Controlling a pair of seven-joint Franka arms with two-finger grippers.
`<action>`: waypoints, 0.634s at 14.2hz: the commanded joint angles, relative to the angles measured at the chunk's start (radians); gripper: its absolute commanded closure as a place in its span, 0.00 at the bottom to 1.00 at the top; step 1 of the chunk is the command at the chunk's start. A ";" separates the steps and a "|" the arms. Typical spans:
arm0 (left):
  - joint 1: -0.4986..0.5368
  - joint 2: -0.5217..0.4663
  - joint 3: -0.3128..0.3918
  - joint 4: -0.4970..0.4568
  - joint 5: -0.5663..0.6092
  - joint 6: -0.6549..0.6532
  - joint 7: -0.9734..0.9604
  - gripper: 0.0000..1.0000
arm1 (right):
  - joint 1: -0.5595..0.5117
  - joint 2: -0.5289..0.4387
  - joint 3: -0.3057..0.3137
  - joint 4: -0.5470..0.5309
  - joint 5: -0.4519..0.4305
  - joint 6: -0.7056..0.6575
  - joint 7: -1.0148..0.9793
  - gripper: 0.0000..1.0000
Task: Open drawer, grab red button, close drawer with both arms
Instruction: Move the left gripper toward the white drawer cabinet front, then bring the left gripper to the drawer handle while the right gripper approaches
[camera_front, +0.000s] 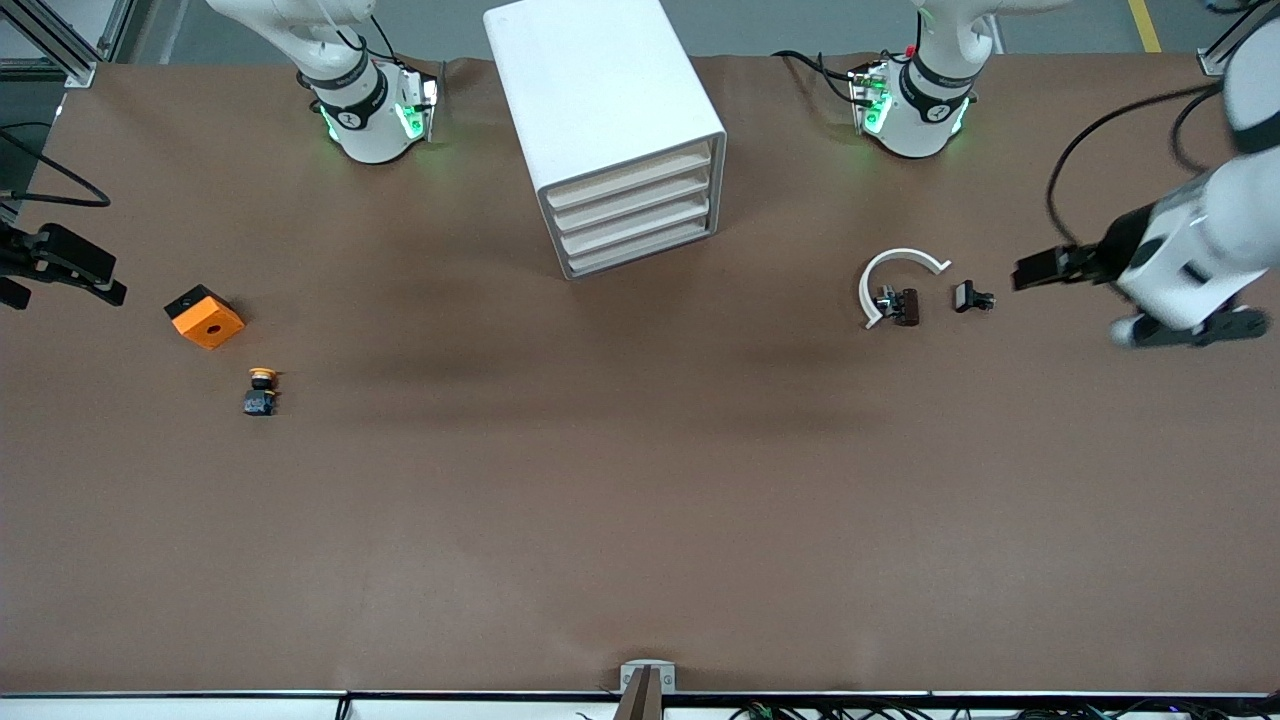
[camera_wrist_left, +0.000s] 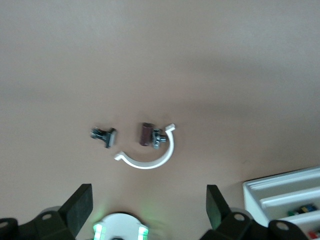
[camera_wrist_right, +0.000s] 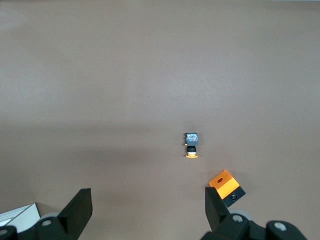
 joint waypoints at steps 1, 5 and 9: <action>-0.066 0.072 -0.004 0.022 -0.017 -0.005 -0.218 0.00 | -0.001 -0.003 0.009 0.009 0.000 -0.009 0.006 0.00; -0.141 0.209 -0.004 0.044 -0.086 0.001 -0.548 0.00 | -0.001 -0.003 0.009 0.010 0.002 -0.003 0.007 0.00; -0.224 0.345 -0.004 0.129 -0.161 0.012 -0.856 0.00 | 0.030 -0.001 0.012 0.009 0.000 -0.001 0.006 0.00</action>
